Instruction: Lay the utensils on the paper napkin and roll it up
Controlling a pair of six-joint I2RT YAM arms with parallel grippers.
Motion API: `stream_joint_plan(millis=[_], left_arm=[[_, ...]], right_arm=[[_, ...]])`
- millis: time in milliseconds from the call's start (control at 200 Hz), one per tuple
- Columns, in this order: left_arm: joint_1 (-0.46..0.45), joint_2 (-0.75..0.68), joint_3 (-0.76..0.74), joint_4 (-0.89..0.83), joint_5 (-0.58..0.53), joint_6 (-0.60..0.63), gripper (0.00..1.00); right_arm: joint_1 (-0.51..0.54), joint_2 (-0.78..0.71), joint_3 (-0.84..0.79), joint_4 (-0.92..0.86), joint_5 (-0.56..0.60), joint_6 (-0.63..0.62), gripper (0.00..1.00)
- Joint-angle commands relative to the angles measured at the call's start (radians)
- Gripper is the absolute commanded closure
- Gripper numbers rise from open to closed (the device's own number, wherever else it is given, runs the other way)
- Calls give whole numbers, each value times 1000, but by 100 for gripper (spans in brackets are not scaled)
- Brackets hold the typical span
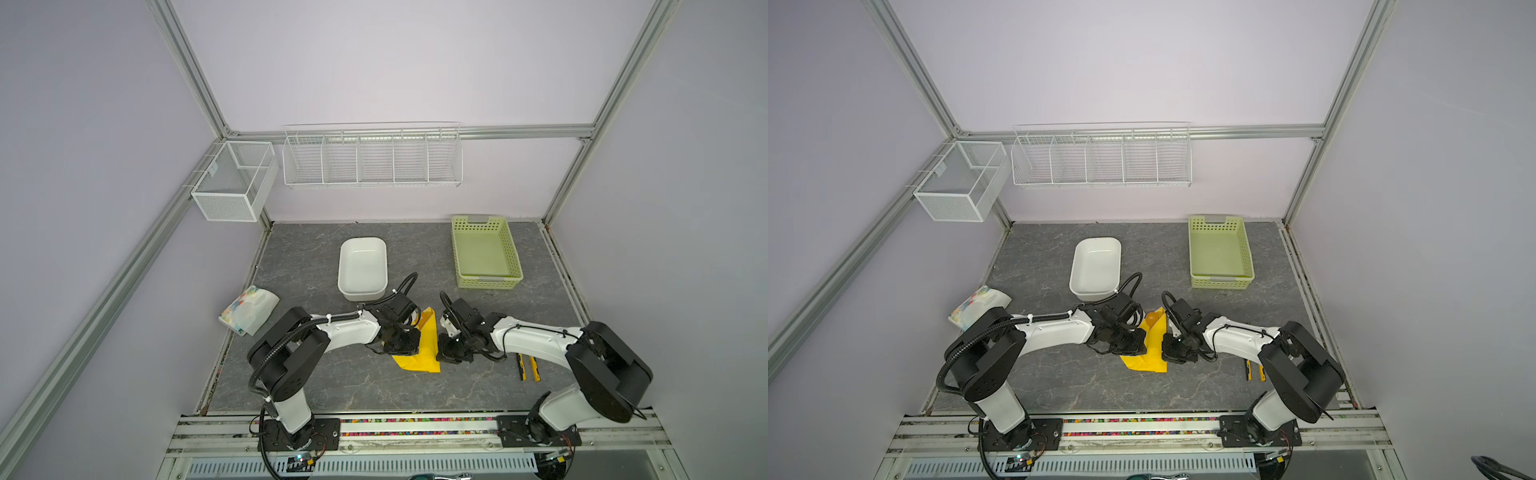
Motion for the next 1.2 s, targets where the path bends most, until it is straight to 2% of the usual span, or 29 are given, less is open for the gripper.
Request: stream_joint_plan(millis=[0, 350, 735, 905, 1195], left_arm=[[4, 24, -31, -83, -72, 13, 100], [3, 27, -26, -89, -74, 15, 100], [3, 32, -22, -93, -73, 16, 100], [3, 35, -22, -89, -71, 15, 100], [3, 35, -24, -88, -69, 14, 100]], right_arm=[[-6, -4, 3, -48, 19, -21, 93], [-20, -25, 72, -55, 4, -42, 93], [-53, 54, 31, 9, -25, -42, 93], [-57, 33, 34, -43, 14, -53, 94], [-69, -7, 66, -11, -24, -57, 93]])
